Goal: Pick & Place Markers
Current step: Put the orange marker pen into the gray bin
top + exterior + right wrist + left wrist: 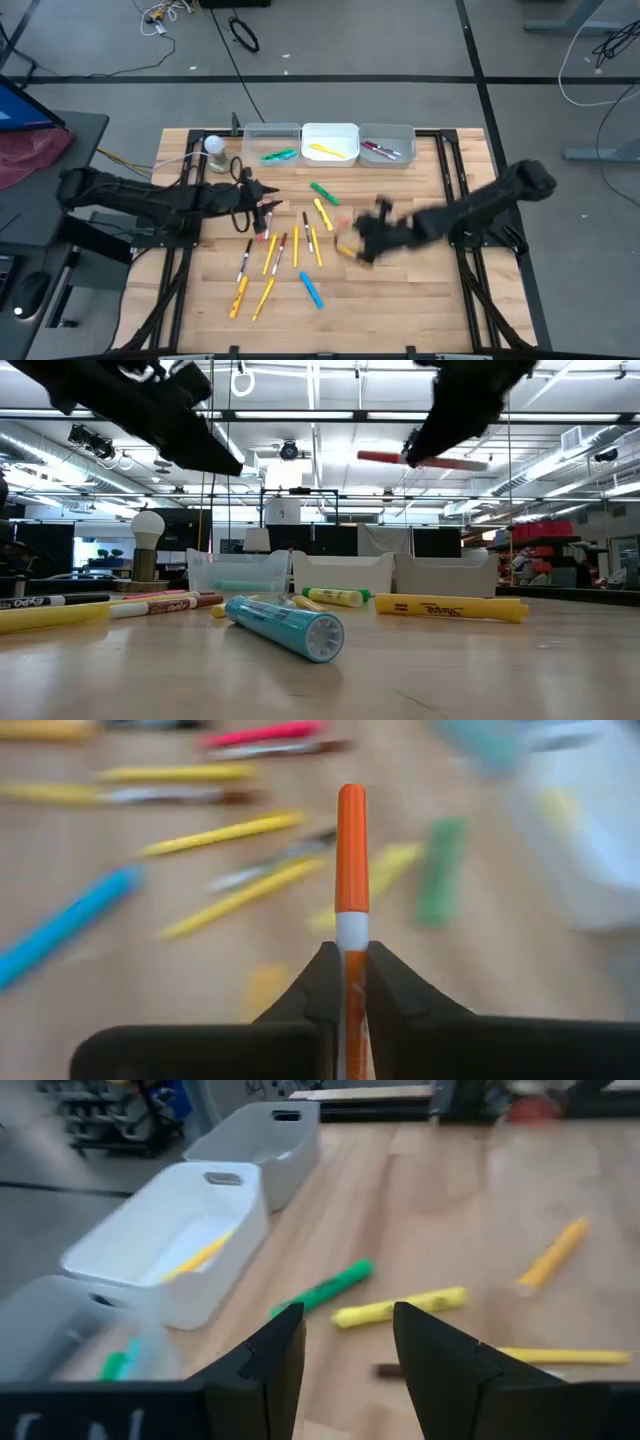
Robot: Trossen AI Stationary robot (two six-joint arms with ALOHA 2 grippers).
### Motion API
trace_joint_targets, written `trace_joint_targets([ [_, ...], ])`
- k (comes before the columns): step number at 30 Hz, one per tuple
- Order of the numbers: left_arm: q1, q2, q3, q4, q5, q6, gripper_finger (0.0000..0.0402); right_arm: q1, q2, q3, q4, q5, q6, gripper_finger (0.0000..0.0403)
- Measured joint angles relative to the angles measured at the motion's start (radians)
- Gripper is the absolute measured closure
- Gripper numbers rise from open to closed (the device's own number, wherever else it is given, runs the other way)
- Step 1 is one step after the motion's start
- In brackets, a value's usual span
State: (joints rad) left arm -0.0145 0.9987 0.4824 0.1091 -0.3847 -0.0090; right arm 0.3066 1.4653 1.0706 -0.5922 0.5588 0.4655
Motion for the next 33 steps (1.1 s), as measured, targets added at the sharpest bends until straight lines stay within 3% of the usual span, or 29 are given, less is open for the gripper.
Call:
trace_joint_targets([
  [3,0.083,0.060,0.000,0.063,0.064,0.056,0.0241,-0.218,-0.061,-0.001,-0.074,-0.060,-0.176,0.0383],
  [8,0.219,0.182,0.000,0.274,0.185,0.126,0.0241,-0.621,-0.067,-0.001,-0.078,-0.271,-0.599,0.0383],
  [11,0.278,0.240,0.001,0.377,0.211,0.114,0.0241,-0.813,-0.046,-0.001,-0.077,-0.303,-0.826,0.0382],
  [16,0.327,0.293,0.001,0.479,0.214,0.044,0.0241,-1.046,0.011,-0.001,-0.072,-0.407,-0.908,0.0382],
  [22,0.332,0.300,0.001,0.488,0.214,0.124,0.0241,-1.111,0.162,0.000,0.028,-0.509,-0.925,0.0382],
  [33,0.325,0.300,0.001,0.663,0.212,0.127,0.0241,-1.119,0.347,0.000,0.090,-0.513,-0.892,0.0380],
])
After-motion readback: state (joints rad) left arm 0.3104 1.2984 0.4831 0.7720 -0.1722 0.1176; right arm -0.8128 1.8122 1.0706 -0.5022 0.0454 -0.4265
